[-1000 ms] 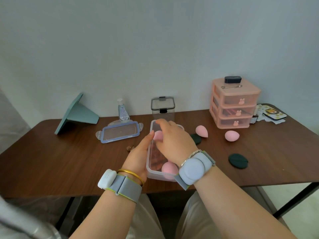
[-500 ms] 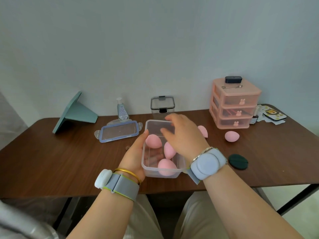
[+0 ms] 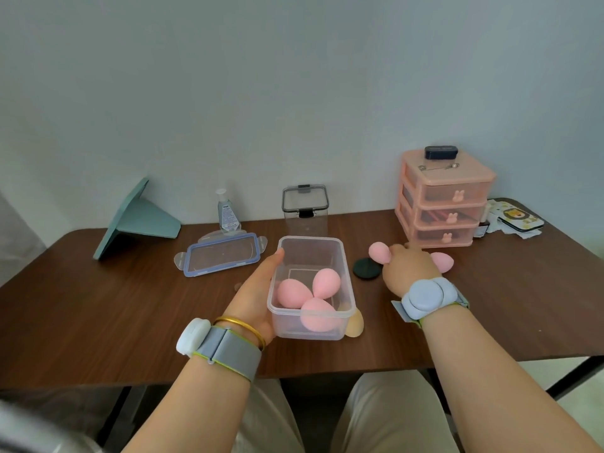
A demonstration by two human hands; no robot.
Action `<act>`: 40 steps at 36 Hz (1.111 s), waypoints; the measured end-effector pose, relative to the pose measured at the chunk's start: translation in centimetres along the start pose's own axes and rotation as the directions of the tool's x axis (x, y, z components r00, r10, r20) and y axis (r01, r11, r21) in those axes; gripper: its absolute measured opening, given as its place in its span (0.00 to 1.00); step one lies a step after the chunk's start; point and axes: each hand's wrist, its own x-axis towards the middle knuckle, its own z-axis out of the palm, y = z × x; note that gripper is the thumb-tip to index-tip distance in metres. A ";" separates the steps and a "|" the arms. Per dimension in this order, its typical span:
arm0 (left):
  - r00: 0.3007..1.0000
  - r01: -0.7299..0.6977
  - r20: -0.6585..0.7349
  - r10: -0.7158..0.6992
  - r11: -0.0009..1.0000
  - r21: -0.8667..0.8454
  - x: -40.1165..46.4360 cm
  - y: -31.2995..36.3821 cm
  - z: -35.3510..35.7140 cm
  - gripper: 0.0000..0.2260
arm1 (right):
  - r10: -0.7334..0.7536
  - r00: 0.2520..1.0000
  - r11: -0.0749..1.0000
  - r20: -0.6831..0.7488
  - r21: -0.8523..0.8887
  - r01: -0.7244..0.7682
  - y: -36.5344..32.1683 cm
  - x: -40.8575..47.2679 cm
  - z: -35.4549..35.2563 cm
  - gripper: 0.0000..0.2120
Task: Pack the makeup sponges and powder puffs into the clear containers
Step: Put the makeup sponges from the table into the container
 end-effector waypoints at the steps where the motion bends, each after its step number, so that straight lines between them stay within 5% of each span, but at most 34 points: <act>1: 1.000 -0.001 0.000 0.001 1.000 -0.002 0.0 0.1 0.1 0.20 | 0.007 1.000 1.000 0.005 -0.003 -0.007 0.0 0.2 0.1 0.15; 20: 0.999 0.046 0.028 -0.046 0.999 0.015 0.7 0.5 -0.4 0.21 | 0.055 0.995 0.981 -0.084 0.191 -0.038 -0.9 1.4 0.6 0.10; 28: 1.000 -0.003 0.022 0.002 0.999 0.041 1.1 0.2 -0.7 0.19 | -0.228 0.896 0.808 -0.381 0.439 0.392 -5.0 -1.7 -4.5 0.16; 34: 0.997 -0.058 0.056 0.057 0.998 0.031 1.0 -0.1 -0.6 0.20 | -0.495 0.835 0.751 -0.240 0.365 0.550 -7.2 -3.6 -5.1 0.17; 40: 0.998 -0.048 0.046 0.045 0.997 0.059 0.9 0.0 -0.2 0.23 | -0.563 0.793 0.776 -0.232 0.183 0.604 -7.9 -3.8 -3.9 0.16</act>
